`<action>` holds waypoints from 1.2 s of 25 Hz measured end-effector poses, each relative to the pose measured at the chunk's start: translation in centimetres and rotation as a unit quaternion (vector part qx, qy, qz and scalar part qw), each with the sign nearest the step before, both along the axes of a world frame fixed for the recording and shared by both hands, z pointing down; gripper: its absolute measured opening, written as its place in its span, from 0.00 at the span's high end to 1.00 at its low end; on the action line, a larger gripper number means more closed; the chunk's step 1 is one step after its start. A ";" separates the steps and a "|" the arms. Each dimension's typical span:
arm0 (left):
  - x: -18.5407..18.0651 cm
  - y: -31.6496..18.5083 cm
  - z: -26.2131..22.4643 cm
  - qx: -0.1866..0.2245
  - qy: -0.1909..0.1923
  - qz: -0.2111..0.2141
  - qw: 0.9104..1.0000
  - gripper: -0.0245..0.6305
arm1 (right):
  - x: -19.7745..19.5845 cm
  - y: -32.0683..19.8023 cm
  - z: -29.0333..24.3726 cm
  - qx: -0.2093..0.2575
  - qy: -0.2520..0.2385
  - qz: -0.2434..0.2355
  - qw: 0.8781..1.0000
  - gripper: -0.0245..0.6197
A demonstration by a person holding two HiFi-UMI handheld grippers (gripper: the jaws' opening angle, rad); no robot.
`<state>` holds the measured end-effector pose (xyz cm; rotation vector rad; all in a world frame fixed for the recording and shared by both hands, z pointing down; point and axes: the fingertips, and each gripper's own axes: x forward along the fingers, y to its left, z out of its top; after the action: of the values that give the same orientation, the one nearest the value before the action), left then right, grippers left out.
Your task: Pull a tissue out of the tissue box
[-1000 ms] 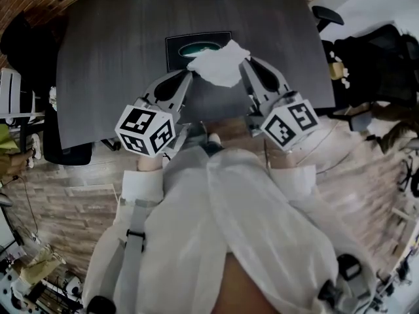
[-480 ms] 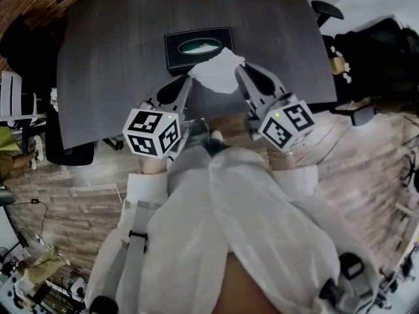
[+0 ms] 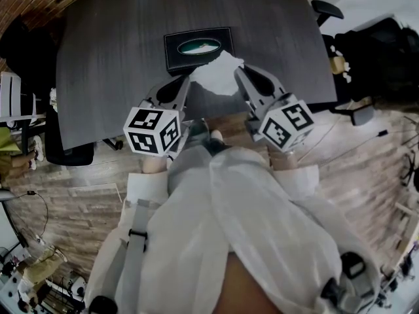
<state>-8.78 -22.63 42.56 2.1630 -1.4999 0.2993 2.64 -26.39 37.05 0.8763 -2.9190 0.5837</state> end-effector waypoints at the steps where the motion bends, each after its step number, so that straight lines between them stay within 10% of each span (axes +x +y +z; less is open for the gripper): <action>1: 0.0 0.0 0.1 0.000 0.000 0.000 1.000 0.95 | 0.0 0.0 0.0 0.001 -0.001 0.000 1.000 0.94; 30: -0.2 0.1 0.9 -0.001 -0.003 0.013 1.000 0.95 | -0.5 -0.4 -0.5 0.017 -0.009 -0.001 1.000 0.94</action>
<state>-9.00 -22.53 43.49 2.1846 -1.4742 0.3151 2.10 -26.78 36.59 0.8747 -2.9541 0.5471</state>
